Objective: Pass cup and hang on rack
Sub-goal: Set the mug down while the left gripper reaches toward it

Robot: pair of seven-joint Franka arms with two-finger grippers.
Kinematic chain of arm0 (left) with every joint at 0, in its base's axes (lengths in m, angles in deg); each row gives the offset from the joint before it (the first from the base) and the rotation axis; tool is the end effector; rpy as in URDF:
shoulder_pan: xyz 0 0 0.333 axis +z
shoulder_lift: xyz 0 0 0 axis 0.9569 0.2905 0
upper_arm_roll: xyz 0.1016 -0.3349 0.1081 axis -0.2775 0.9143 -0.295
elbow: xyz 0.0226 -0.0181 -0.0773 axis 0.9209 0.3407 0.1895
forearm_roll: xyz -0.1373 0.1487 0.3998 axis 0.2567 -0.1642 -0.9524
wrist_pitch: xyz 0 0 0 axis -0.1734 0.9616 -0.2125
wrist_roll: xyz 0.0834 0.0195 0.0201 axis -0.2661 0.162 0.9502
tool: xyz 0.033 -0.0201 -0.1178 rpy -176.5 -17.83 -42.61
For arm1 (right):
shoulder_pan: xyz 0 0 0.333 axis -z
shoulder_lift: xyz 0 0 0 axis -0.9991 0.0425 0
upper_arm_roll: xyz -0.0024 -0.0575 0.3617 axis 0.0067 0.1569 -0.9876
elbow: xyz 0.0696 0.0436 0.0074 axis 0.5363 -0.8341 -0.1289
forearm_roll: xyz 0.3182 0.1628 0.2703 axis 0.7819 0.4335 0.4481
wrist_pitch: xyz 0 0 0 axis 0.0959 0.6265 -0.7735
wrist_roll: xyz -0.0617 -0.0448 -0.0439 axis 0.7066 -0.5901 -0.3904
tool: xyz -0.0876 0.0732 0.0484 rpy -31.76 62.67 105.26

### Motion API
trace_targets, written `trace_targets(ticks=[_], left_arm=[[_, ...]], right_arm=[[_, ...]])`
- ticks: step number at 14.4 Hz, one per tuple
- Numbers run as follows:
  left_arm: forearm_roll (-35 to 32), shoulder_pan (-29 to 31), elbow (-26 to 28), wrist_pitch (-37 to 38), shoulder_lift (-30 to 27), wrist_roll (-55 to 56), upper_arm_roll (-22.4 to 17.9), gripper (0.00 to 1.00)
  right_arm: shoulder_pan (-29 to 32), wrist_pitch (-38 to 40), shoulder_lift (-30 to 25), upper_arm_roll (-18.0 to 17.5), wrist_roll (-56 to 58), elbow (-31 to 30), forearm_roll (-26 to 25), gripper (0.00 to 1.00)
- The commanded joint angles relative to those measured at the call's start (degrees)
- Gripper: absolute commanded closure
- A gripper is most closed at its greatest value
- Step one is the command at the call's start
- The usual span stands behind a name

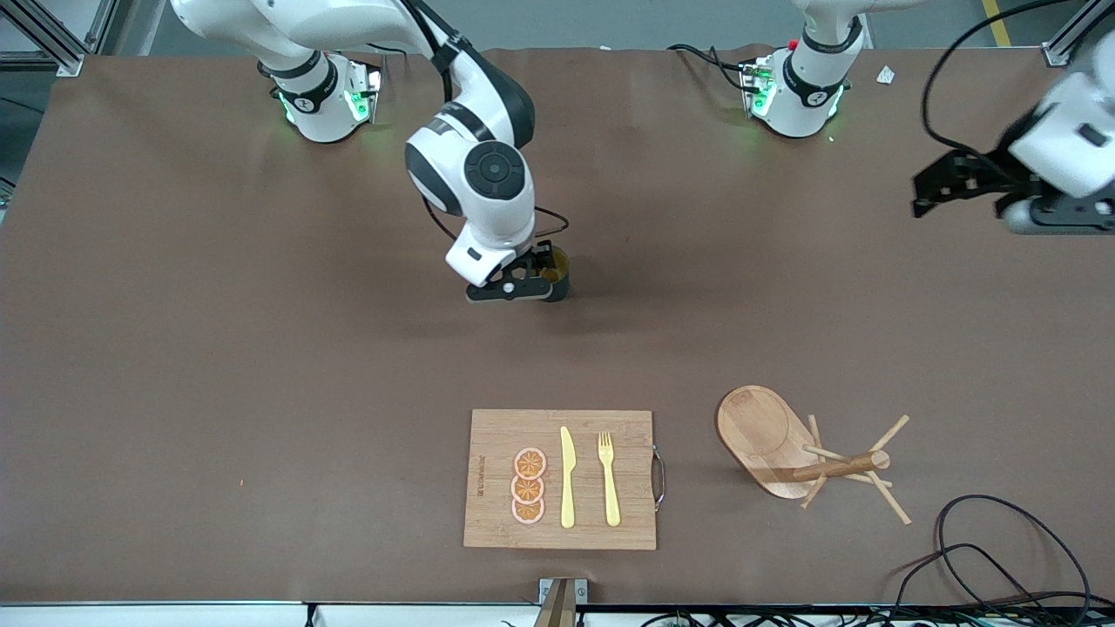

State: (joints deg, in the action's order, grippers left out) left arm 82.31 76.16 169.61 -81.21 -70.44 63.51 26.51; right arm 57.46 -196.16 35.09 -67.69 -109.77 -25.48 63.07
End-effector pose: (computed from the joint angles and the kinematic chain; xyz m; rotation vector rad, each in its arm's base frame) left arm 0.5973 -0.1224 0.6845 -3.1322 0.0607 0.0971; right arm 0.5542 0.4766 0.3509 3.0780 0.1765 -0.1405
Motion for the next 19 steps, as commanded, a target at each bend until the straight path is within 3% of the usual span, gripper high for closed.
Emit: trace_targets(ticks=[1,3,6,8,12,19], left_arm=[[-0.87,-4.17,-0.41,0.40,1.98,11.97,4.77,0.00],[-1.49,-8.91,-0.32,-0.83,4.00,22.26,6.63,0.00],[-2.19,-18.21,-0.32,-3.11,7.51,37.63,6.72,0.00],[-5.52,-24.90,-0.58,-6.00,11.29,48.10,6.72,0.00],[-9.57,-33.18,-2.25,-15.22,21.83,66.12,6.63,0.00],[-24.15,-47.32,-10.59,-20.42,37.48,89.08,4.80,0.00]], right_arm=[[8.19,5.12,-3.98,-0.66,5.48,-0.24,1.88,0.00],[13.81,8.55,-6.97,-0.66,7.41,-0.41,1.79,0.00],[23.04,14.61,-10.67,-0.57,21.09,-0.41,1.79,0.00],[29.19,17.69,-12.69,-0.57,24.11,0.02,1.70,0.00],[37.64,26.74,-13.23,-0.57,31.39,7.21,1.70,0.00],[41.62,33.60,-12.52,-0.57,32.29,15.93,1.35,0.00]])
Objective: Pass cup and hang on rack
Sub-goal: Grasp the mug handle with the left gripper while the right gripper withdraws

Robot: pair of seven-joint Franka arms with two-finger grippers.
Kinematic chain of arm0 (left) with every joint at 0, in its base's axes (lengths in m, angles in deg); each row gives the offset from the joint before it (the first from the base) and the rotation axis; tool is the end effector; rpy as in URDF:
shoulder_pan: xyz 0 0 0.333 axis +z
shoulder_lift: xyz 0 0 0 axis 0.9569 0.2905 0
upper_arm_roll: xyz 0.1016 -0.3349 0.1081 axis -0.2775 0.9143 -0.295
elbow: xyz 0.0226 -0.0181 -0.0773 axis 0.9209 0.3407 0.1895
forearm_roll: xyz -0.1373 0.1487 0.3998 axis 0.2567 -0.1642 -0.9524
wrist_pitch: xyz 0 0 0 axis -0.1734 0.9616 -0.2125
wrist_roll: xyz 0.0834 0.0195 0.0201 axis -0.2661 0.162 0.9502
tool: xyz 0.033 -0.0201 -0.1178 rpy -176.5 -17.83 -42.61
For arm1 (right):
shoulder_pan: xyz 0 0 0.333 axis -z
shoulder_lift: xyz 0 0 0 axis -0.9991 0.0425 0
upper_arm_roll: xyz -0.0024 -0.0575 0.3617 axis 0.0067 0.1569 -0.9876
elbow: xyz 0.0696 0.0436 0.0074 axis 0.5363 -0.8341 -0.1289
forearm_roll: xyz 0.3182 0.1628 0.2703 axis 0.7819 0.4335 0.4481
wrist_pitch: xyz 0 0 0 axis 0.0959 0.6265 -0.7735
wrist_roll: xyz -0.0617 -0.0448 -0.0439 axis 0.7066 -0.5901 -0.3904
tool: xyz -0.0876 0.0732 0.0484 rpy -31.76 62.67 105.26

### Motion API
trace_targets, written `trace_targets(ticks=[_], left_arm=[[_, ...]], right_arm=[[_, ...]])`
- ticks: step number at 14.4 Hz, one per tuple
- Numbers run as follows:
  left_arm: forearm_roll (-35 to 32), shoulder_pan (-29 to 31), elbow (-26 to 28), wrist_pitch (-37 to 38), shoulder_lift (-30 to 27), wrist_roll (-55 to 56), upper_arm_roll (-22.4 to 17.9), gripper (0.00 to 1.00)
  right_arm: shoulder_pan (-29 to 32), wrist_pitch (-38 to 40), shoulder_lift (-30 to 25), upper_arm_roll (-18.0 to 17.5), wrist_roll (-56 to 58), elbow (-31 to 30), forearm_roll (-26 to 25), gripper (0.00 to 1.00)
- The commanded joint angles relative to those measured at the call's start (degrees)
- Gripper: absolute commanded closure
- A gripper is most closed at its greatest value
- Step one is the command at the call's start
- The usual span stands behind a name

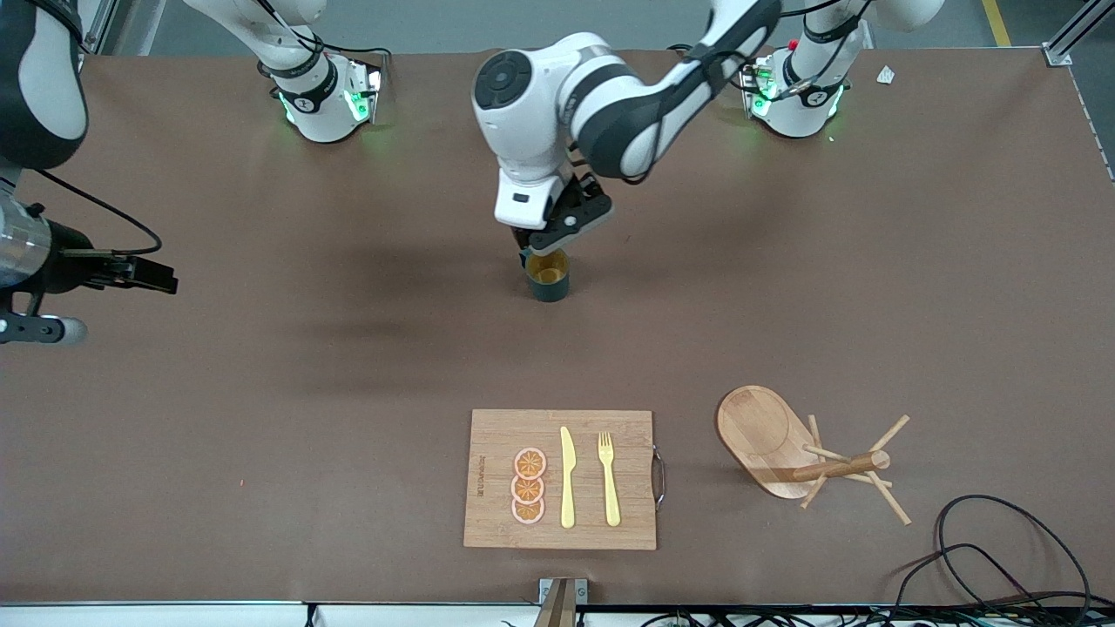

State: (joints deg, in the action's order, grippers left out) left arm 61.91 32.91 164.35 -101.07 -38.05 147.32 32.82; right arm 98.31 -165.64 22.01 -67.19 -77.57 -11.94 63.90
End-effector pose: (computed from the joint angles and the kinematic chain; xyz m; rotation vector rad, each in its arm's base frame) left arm 0.4527 -0.6361 0.3787 -2.8706 -0.7391 -0.1484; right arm 0.6697 -0.0108 0.5935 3.0893 -0.1114 -0.2766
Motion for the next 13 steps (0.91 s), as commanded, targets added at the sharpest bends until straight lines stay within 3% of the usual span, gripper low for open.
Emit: trace_targets(ticks=[1,4,6,9,11,13], left_arm=[[-5.34,-7.57,-6.39,-2.06,6.94,7.65,-3.61,0.00],[-5.88,-21.62,-11.73,-4.80,13.60,11.70,-17.19,0.00],[-5.79,-27.98,-14.91,-4.97,18.54,13.99,-24.17,0.00],[-6.14,-29.84,-17.38,-4.80,22.51,17.77,-26.30,0.00],[-6.14,-34.57,-17.30,-4.01,24.44,20.32,-31.72,0.03],[-6.05,-36.17,-17.30,-3.74,25.59,24.27,-33.95,0.16]], right_arm=[[0.94,2.92,0.82,-1.15,-0.60,3.09,1.12,0.00],[1.72,3.09,1.61,-0.98,-1.74,3.19,6.39,0.00],[1.99,3.19,1.52,-1.07,-1.22,3.10,6.58,0.00],[1.90,3.53,0.91,-0.89,-0.87,3.28,6.05,0.00],[0.25,4.42,0.12,0.16,-0.35,2.57,6.40,0.00],[-7.72,2.58,-3.20,6.80,0.10,-0.30,5.79,0.00]])
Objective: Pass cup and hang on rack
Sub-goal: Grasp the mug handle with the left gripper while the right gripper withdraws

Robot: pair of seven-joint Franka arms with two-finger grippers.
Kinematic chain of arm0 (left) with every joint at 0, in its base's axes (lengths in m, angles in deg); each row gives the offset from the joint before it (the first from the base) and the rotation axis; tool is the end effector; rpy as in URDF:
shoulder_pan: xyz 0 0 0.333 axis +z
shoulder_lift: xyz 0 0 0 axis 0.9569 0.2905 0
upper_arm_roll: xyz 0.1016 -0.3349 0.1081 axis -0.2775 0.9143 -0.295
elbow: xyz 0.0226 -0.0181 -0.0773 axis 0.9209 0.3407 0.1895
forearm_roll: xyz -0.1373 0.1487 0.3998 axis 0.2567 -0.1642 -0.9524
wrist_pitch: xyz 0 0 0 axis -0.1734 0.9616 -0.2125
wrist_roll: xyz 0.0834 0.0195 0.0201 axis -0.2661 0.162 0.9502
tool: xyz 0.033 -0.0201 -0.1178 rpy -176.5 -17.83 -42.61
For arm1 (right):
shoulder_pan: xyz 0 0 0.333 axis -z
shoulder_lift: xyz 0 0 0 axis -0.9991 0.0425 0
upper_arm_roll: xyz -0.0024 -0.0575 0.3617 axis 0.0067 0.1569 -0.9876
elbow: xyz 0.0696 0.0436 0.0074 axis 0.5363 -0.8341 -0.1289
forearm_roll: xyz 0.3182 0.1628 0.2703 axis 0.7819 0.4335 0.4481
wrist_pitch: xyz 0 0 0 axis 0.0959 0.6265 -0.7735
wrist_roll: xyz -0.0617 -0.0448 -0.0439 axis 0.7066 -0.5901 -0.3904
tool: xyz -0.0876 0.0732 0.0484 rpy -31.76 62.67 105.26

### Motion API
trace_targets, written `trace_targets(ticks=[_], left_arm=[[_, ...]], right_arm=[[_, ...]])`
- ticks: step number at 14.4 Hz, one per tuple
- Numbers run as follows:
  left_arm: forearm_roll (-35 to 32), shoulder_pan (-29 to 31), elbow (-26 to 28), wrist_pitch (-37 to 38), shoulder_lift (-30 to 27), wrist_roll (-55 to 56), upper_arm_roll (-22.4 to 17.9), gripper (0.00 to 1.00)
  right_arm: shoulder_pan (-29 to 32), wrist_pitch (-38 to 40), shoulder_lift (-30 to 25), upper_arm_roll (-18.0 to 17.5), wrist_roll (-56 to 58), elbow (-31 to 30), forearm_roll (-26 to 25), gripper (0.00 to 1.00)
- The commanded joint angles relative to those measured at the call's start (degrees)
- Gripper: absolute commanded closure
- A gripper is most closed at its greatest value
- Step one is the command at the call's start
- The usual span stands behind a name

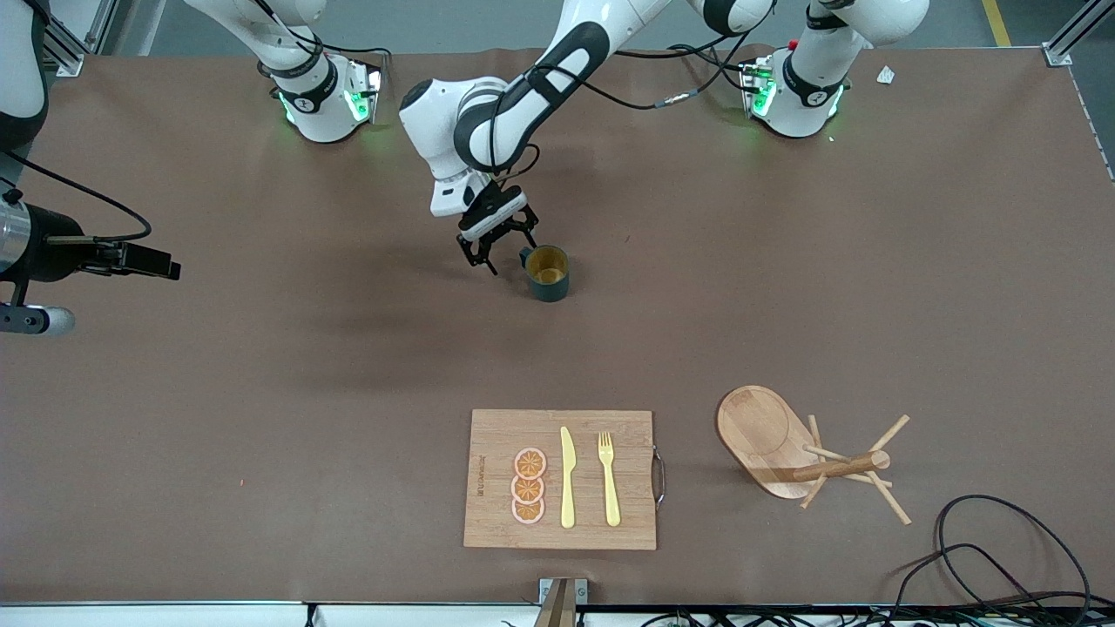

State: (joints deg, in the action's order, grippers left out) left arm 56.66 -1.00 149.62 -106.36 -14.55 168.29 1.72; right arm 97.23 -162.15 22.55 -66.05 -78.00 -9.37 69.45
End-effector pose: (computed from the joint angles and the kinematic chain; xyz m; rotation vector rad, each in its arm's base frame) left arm 0.3591 -0.7560 0.1759 -2.6568 -0.8544 -0.8152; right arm 0.6669 0.0017 0.6059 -3.0686 0.1158 0.3235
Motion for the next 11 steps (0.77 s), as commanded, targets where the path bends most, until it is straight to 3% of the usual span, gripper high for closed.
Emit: trace_targets(ticks=[1,8,11], left_arm=[[-0.89,-2.35,-2.58,1.89,2.53,4.53,-3.02,0.19],[-1.15,-3.58,-2.40,3.21,4.11,8.41,-3.99,0.27],[-1.07,-3.85,-2.22,4.36,4.12,8.33,-3.90,0.28]], right_arm=[[-9.29,-2.32,-5.94,8.05,0.52,-5.42,0.24,0.00],[-9.76,-3.65,-12.54,10.79,3.07,-12.65,0.24,0.00],[-9.58,-3.56,-17.80,11.24,3.86,-17.21,0.24,0.00]])
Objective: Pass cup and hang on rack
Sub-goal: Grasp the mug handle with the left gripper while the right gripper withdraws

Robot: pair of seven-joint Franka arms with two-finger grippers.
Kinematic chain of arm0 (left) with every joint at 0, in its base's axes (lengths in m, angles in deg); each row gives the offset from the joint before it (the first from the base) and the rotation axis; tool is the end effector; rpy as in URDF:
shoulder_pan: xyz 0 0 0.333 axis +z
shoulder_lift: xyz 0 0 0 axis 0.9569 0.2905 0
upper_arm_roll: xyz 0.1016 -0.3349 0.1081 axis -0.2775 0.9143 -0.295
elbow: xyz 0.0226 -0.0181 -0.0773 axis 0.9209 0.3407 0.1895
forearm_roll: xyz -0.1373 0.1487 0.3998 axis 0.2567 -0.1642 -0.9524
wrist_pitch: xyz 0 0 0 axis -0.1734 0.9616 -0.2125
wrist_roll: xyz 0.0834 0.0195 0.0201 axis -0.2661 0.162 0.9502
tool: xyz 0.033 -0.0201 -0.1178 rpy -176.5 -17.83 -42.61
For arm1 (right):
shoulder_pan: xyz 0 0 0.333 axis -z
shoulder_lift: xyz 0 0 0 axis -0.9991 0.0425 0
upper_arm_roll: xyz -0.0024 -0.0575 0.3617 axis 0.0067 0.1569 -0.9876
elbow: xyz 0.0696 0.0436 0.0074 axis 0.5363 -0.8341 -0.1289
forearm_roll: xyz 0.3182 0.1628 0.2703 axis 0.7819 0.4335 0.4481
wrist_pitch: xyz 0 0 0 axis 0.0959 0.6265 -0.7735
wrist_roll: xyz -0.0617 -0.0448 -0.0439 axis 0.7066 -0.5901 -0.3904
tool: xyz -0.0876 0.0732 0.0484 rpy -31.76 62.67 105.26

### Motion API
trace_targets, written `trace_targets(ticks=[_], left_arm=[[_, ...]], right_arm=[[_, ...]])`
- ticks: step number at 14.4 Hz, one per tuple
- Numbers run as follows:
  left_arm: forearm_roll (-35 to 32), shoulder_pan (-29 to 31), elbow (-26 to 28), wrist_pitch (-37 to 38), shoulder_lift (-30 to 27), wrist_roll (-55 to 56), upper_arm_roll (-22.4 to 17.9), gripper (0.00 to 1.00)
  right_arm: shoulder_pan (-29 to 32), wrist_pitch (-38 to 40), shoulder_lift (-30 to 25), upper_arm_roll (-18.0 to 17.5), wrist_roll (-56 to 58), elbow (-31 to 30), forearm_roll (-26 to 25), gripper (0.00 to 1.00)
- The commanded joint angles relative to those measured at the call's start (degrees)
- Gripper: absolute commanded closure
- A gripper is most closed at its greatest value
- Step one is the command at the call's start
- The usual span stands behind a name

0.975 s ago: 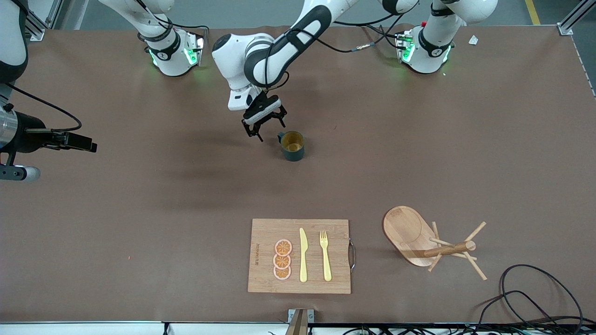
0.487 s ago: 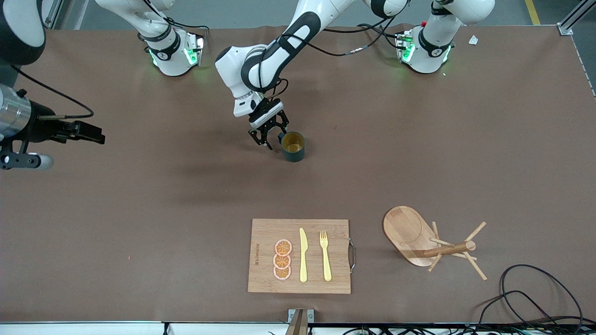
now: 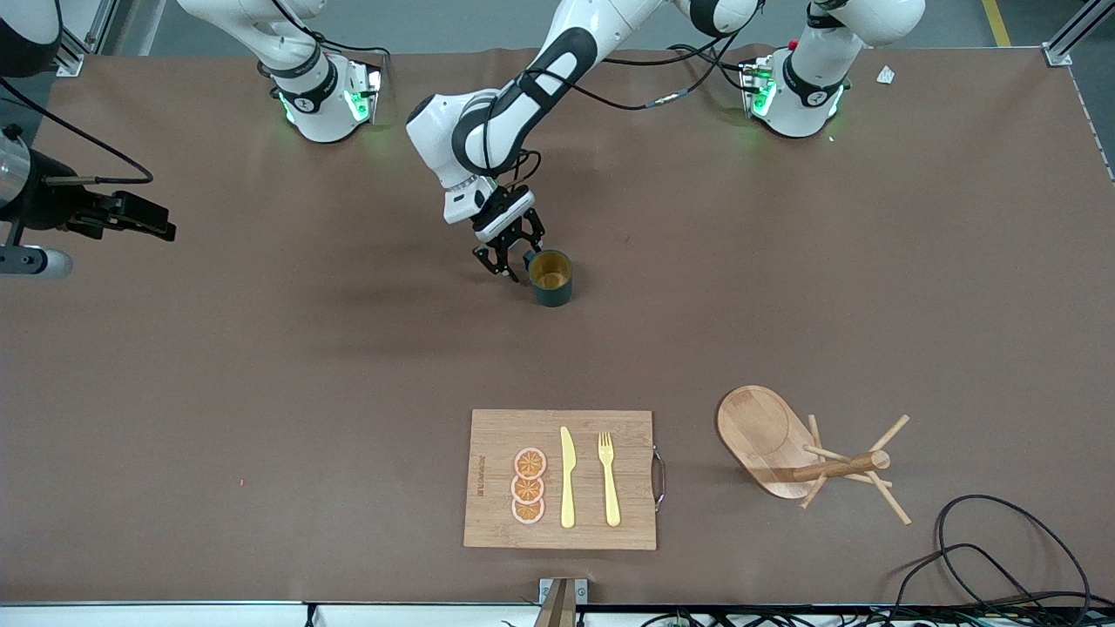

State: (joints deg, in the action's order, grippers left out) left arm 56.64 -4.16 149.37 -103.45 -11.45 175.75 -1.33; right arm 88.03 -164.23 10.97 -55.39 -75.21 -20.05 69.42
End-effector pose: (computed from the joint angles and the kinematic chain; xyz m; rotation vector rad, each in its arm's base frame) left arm 0.3438 -0.7485 0.1395 -2.5347 -0.9693 -0.9152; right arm 0.6030 0.0003 0.6400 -3.1128 0.0809 0.2482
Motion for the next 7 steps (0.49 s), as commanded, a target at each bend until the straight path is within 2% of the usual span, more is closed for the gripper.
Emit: trace_targets(ticks=[1,3,7], left_arm=[[-1.14,-0.68,-1.97,1.10,1.10,0.86,-0.95,0.28],[-1.14,-0.68,-1.88,1.27,1.28,0.95,-1.12,0.32],[-1.05,-0.77,-1.88,1.80,1.10,0.95,-1.04,0.40]], right_arm=[[-0.56,-1.48,-8.25,0.58,1.08,-8.37,0.26,0.00],[-0.91,-1.49,-10.89,0.67,1.08,-10.23,0.17,0.00],[-1.09,-1.48,-12.48,0.50,1.08,-9.97,0.17,0.00]])
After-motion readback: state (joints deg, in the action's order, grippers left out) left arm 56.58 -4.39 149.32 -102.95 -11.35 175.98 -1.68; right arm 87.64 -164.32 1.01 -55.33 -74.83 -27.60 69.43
